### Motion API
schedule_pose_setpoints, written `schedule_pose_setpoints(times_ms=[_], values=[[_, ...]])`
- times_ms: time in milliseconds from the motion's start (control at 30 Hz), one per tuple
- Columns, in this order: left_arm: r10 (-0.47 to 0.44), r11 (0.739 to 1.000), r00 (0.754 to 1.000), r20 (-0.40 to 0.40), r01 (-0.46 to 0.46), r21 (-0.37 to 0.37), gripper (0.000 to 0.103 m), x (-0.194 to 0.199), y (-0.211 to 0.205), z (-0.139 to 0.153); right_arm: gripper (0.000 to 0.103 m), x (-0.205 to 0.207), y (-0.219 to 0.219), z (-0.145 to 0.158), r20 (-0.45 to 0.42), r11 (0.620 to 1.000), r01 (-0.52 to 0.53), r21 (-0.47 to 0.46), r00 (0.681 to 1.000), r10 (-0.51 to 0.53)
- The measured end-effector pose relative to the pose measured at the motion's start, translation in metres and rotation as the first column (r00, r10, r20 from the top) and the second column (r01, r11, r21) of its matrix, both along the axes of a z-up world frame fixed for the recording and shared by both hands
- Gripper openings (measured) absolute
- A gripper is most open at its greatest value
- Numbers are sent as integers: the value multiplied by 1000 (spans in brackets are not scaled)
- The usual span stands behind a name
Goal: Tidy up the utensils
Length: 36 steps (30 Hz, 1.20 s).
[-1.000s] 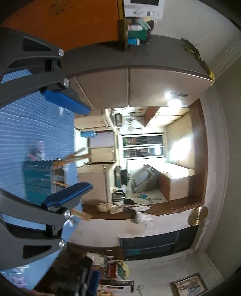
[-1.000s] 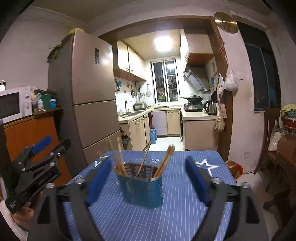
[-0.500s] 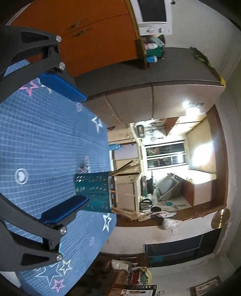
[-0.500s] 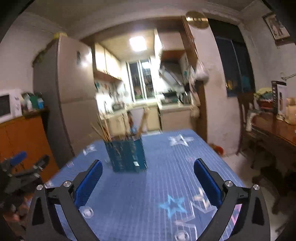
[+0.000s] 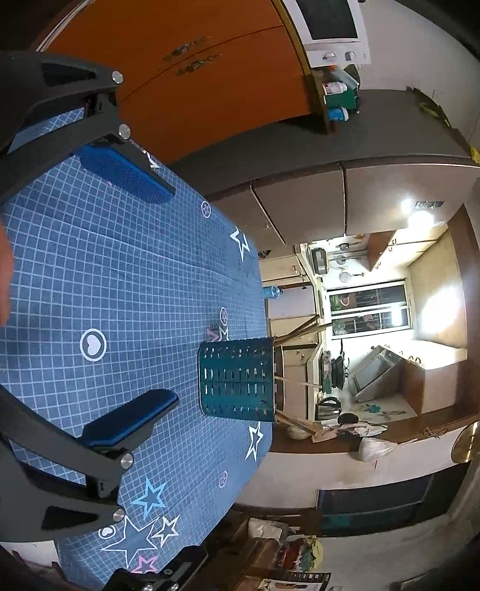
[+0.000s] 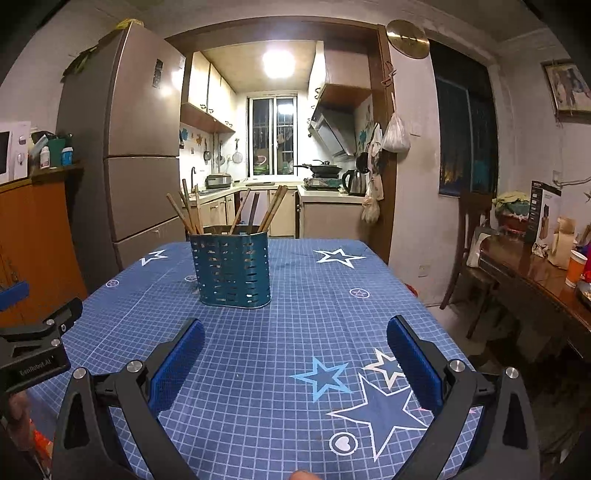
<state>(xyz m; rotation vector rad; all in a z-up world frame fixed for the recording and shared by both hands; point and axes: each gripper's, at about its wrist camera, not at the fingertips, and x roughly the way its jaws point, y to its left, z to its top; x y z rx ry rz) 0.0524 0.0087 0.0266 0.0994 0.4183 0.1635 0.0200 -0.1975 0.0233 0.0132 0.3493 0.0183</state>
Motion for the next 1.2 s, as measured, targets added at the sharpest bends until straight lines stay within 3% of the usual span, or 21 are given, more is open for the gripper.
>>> schedule_pose_setpoints(times_ms=[633,933,1200], values=[[-27,998,999,17,28,-54,97,-5,1,0,99,-2,-10,0,-9,999,12,32,1000,-12],[-44,999,999,32,44,-11,97,-10,-9,-1,99,-3,-12,0,-13,999,19,43,1000,-18],[-57,998,998,38,59,-28,97,-13,-8,4,99,-5,-16,3,-9,998,28,50,1000,-28]])
